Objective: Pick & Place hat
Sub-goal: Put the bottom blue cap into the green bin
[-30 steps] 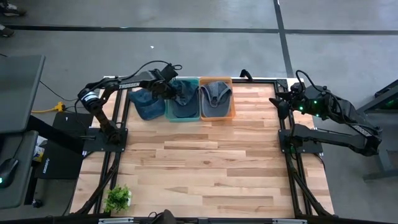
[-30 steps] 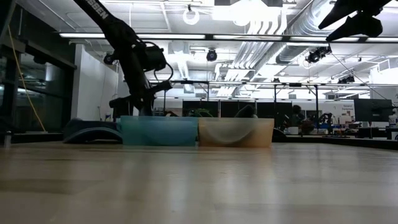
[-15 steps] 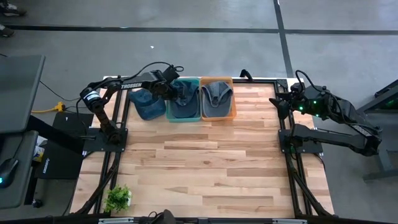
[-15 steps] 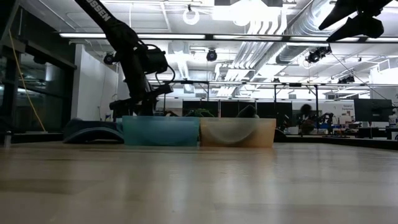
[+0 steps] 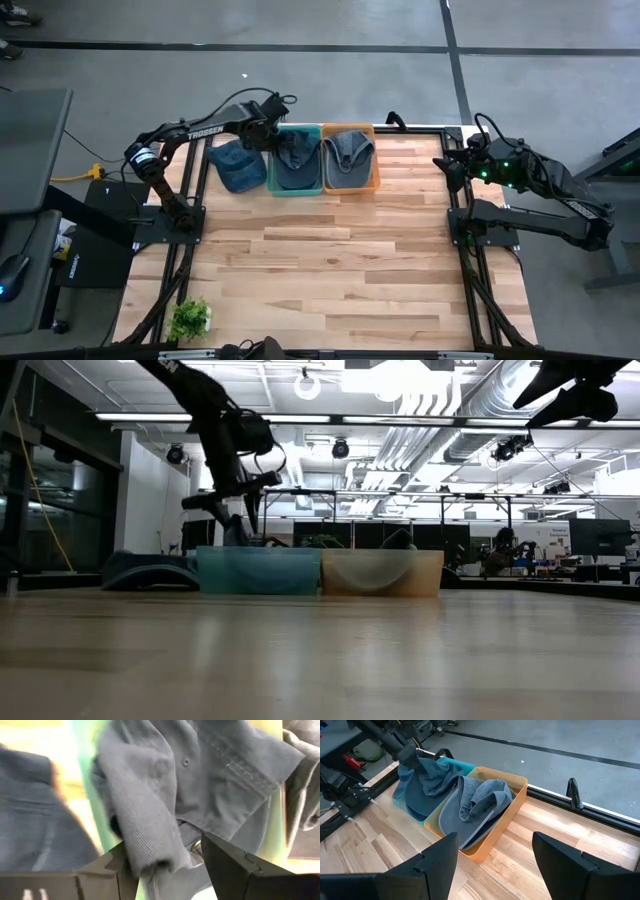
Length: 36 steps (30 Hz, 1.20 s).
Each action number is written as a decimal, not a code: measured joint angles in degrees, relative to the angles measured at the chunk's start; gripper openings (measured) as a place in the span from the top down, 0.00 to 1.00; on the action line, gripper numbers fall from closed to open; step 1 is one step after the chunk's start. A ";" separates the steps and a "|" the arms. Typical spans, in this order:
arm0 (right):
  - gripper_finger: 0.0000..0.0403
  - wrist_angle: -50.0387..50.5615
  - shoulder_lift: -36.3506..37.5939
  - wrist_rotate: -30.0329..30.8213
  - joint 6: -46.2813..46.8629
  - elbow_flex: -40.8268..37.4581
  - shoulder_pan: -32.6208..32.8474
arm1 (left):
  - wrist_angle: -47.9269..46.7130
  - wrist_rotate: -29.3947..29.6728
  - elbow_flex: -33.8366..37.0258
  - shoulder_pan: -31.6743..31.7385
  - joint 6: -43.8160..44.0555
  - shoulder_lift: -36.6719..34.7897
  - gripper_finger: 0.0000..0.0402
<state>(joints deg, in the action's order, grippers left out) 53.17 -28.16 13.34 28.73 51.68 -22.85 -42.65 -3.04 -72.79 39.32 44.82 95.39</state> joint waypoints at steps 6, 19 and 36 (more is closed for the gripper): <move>0.38 0.23 0.00 -0.40 0.00 0.00 0.00 | -8.67 6.72 -7.20 -0.10 -1.75 0.00 0.52; 0.38 1.03 0.00 -0.42 0.00 0.00 -0.01 | -16.38 10.69 -11.75 -2.17 -7.08 0.02 0.90; 0.38 1.09 0.00 -0.44 0.87 0.00 -0.01 | -17.67 17.60 -11.52 -3.73 -7.30 0.02 1.00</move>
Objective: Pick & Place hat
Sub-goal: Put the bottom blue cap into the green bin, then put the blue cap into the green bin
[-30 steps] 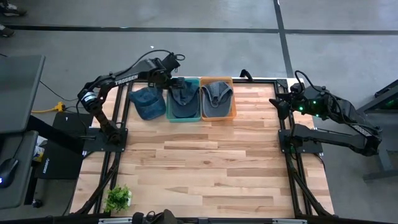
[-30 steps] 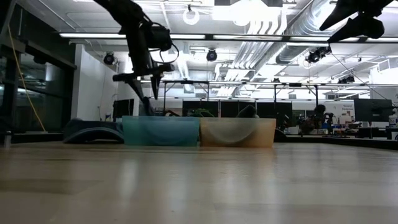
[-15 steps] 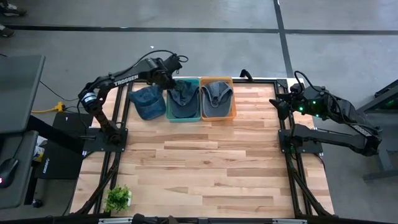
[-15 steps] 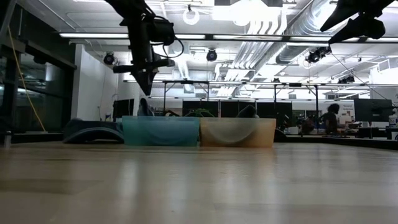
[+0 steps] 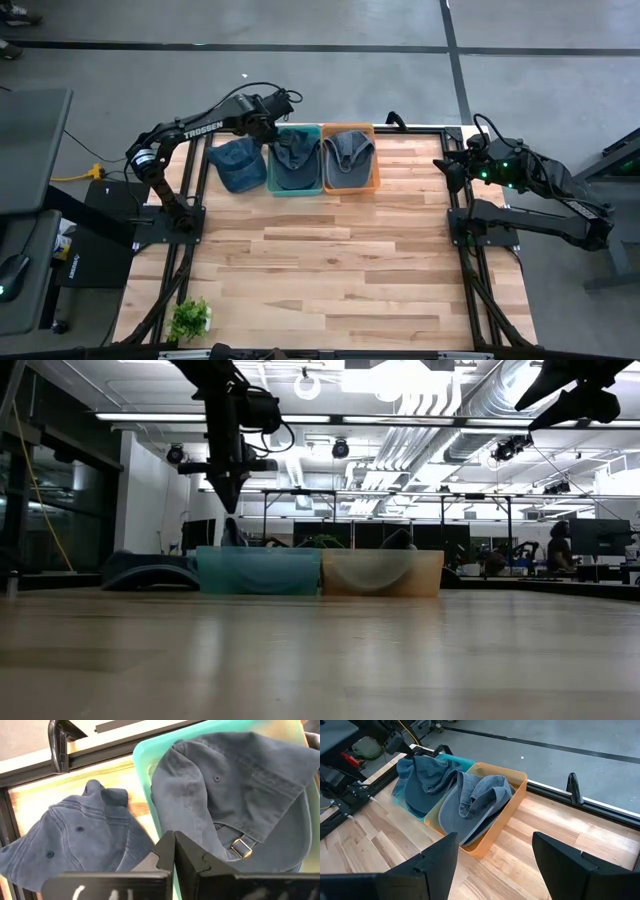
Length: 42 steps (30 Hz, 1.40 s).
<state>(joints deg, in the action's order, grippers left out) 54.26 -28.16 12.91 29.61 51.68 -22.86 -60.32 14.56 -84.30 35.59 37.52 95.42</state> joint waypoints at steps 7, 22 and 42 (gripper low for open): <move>0.38 -0.02 0.00 0.02 0.02 0.00 -0.01 | 4.71 -0.21 5.86 0.00 1.08 0.00 1.00; 0.38 0.41 0.00 0.09 0.42 -0.02 0.01 | 8.49 -0.38 7.03 0.00 1.81 0.74 1.00; 0.38 0.96 0.00 0.24 -0.04 -0.02 0.01 | -5.50 2.15 7.03 -4.29 -6.89 -8.04 1.00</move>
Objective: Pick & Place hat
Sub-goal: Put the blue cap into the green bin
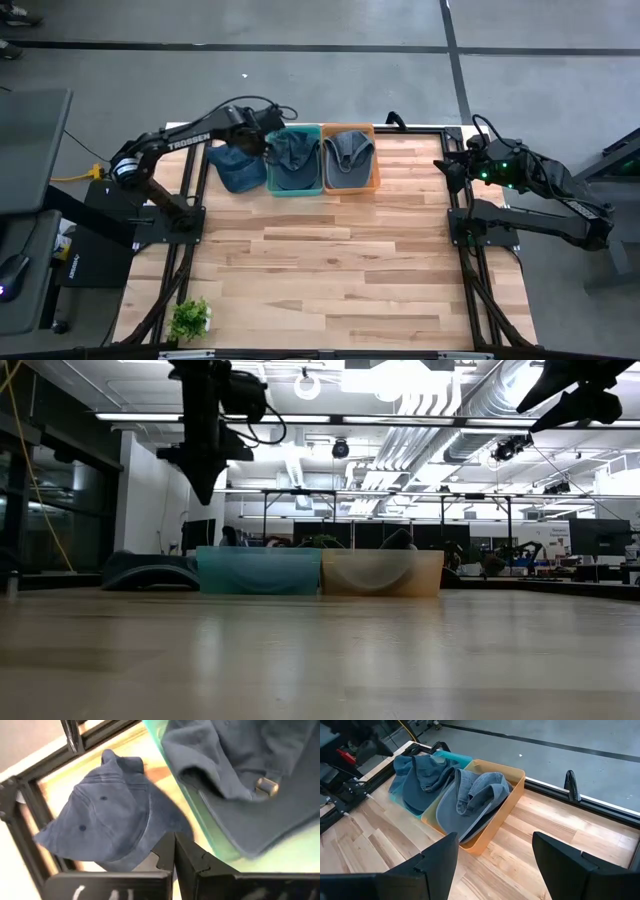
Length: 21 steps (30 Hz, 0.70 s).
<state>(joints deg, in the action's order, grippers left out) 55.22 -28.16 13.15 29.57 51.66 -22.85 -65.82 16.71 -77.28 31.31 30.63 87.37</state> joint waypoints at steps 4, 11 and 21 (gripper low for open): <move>0.38 -0.02 0.00 -0.04 -0.97 0.00 0.00 | -3.23 0.84 0.00 -4.63 -0.58 -0.22 0.98; 0.38 -0.02 0.00 -0.76 -1.54 0.00 0.00 | -7.69 1.00 0.00 -14.71 3.98 -0.22 0.89; 0.38 -0.04 0.00 -2.60 -3.04 0.00 0.02 | -13.26 7.63 1.45 -30.36 14.26 -0.21 0.78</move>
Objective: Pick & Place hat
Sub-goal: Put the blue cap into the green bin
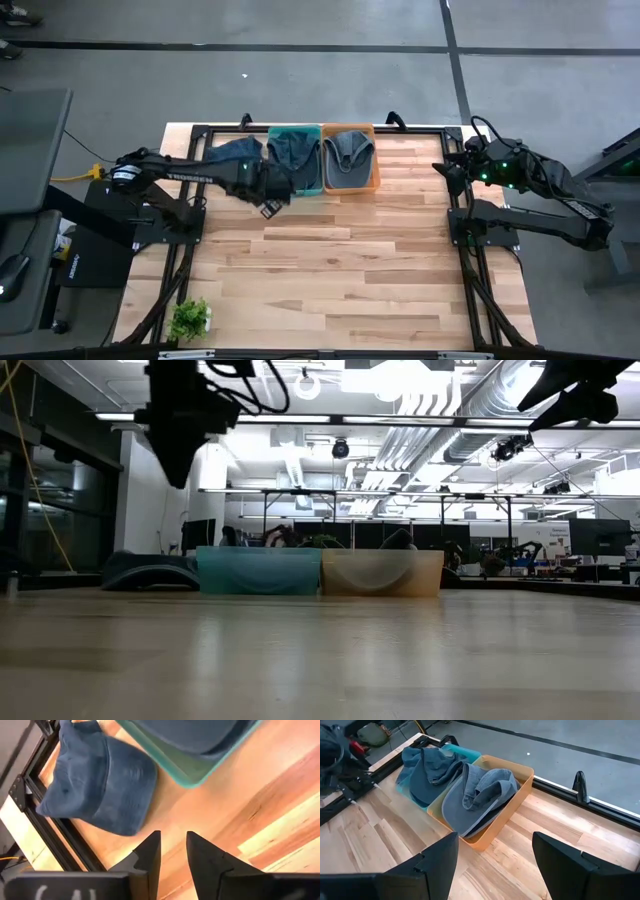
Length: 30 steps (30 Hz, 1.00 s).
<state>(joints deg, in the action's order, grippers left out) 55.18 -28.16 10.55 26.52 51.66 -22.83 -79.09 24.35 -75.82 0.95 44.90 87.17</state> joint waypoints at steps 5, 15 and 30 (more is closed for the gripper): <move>0.38 0.00 0.00 -0.48 -1.07 0.00 0.00 | 0.16 -0.10 5.16 -5.11 6.97 0.03 0.69; 0.38 -0.01 0.00 -0.64 -2.13 0.00 0.00 | 4.91 0.62 15.76 -8.06 9.31 0.10 0.36; 0.38 -0.02 0.00 -0.46 -2.58 0.00 0.00 | 8.56 9.56 18.51 -8.09 0.20 7.95 0.27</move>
<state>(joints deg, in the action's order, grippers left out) 55.16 -28.16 10.09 23.94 51.66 -22.83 -70.53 33.91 -57.32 -7.14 45.10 95.12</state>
